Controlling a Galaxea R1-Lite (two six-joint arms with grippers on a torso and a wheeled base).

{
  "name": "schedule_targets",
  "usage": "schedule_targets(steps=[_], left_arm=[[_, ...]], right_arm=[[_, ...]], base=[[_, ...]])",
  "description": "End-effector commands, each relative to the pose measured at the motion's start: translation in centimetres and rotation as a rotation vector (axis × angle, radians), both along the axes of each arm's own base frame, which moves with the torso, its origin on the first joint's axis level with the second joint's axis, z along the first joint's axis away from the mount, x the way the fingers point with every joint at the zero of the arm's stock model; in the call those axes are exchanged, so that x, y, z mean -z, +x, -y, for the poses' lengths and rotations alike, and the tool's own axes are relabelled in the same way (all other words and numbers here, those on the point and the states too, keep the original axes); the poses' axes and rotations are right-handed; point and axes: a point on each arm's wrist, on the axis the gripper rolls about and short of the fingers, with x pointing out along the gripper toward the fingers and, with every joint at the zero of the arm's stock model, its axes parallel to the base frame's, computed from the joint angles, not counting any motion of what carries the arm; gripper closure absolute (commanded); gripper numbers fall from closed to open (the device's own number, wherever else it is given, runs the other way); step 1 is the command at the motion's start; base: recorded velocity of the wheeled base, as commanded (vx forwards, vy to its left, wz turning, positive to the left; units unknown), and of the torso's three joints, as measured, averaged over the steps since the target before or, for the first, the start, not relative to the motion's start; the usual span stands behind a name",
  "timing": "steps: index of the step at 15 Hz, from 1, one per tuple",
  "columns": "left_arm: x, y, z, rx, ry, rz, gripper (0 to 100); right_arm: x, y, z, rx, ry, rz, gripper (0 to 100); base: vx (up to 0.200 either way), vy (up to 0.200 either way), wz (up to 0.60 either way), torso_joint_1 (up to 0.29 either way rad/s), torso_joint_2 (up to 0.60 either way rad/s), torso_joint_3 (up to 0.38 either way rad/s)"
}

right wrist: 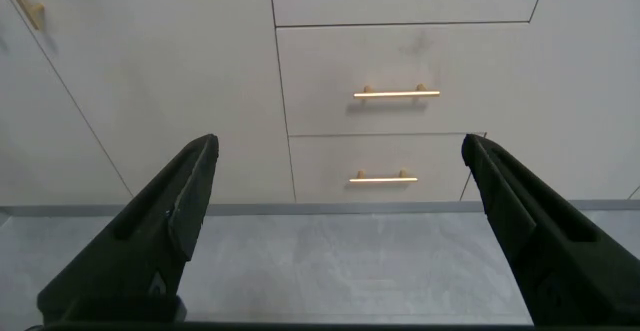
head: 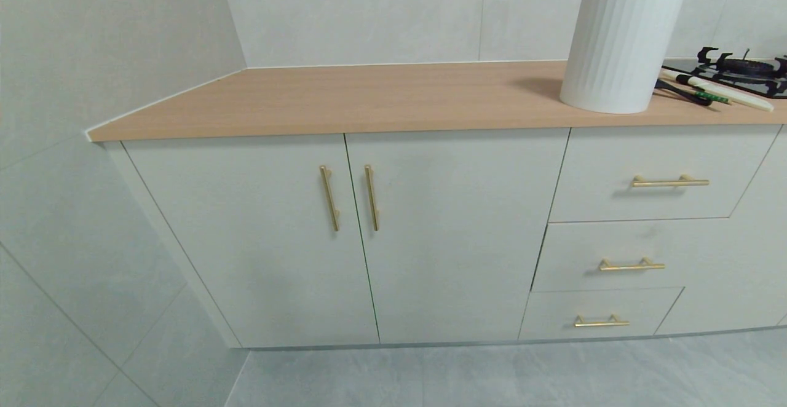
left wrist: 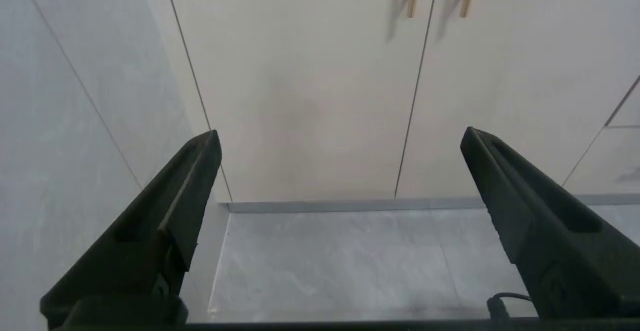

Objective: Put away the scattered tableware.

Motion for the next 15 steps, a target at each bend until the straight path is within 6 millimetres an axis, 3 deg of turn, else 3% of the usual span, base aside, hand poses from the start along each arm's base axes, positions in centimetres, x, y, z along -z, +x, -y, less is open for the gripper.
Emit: schedule_targets(steps=[1, 5, 15], left_arm=[[0.0, 0.01, 0.0, 0.0, 0.002, -0.001, 0], [0.0, 0.01, 0.0, -0.001, -0.002, -0.001, 0], [0.0, 0.01, 0.0, -0.001, -0.002, -0.001, 0]], right_arm=[[0.02, 0.02, 0.0, 0.0, 0.001, -0.003, 0], [0.02, 0.02, 0.0, 0.001, 0.001, -0.003, 0], [-0.04, 0.01, 0.01, 0.003, 0.002, 0.0, 0]], base=[[0.0, 0.0, 0.0, 0.0, 0.0, 0.0], [0.0, 0.0, 0.0, 0.0, 0.0, 0.0], [0.0, -0.2, 0.0, 0.002, 0.0, 0.003]])
